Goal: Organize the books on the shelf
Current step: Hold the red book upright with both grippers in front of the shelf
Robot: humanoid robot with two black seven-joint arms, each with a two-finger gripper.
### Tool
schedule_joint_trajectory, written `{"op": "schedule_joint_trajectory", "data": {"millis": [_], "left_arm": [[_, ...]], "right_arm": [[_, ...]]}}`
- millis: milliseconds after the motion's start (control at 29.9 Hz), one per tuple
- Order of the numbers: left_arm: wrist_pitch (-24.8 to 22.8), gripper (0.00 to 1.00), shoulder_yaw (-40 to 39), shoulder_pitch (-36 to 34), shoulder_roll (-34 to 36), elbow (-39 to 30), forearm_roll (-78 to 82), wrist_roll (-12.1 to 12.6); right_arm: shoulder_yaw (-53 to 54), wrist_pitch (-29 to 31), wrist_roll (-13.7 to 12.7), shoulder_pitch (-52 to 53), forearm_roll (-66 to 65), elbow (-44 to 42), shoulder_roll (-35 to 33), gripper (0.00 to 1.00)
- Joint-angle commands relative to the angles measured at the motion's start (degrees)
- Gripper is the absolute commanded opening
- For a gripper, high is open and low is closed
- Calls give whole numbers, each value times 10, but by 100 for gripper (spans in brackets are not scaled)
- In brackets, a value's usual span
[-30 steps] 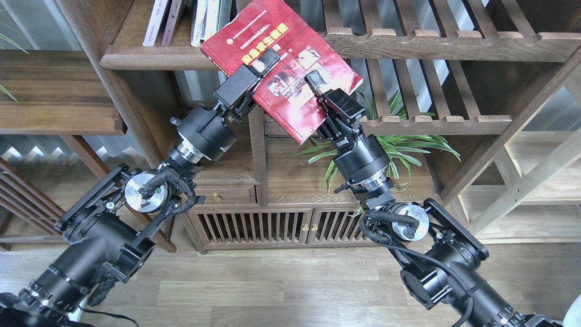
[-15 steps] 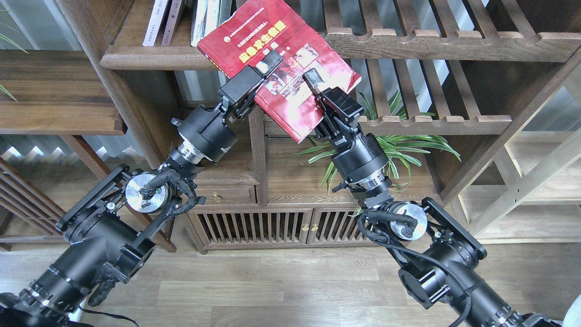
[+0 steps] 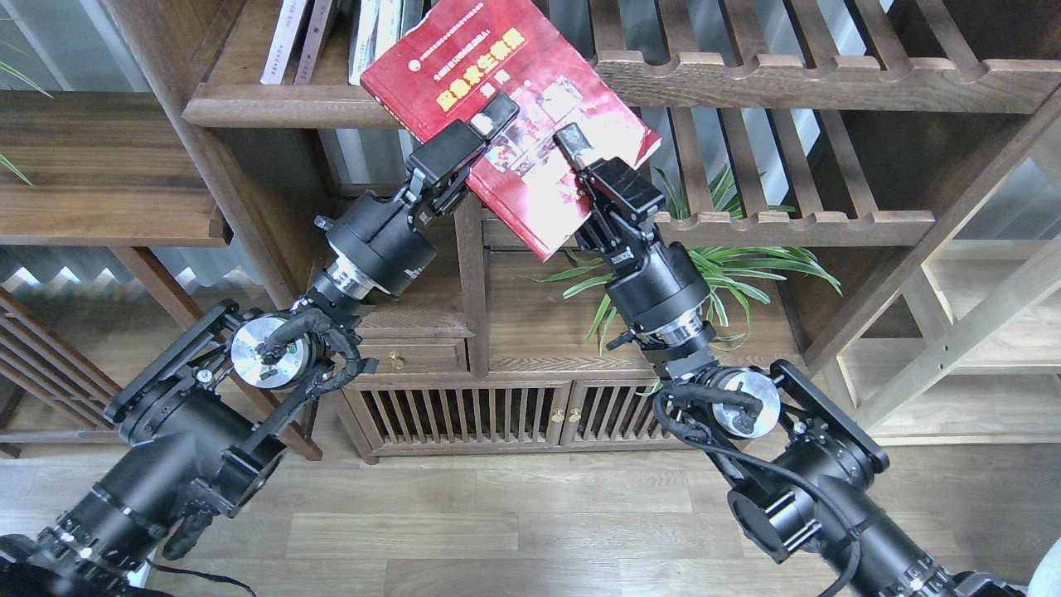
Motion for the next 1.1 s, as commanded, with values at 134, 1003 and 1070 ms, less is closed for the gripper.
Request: {"op": "schedule_joint_trajectory", "data": {"millis": [134,1003,1070], "left_arm": [[0,1,3,3,0,1,-2,-1],[0,2,-3,1,4,-1,-2,-5],[0,2,-8,1,4,-2,-2,-5]], "right_arm": [[1,0,0,0,0,0,0,5],[8,0,1,5,-4,-1,19,59],[10,0,1,6,-8,-1,19,64]]}}
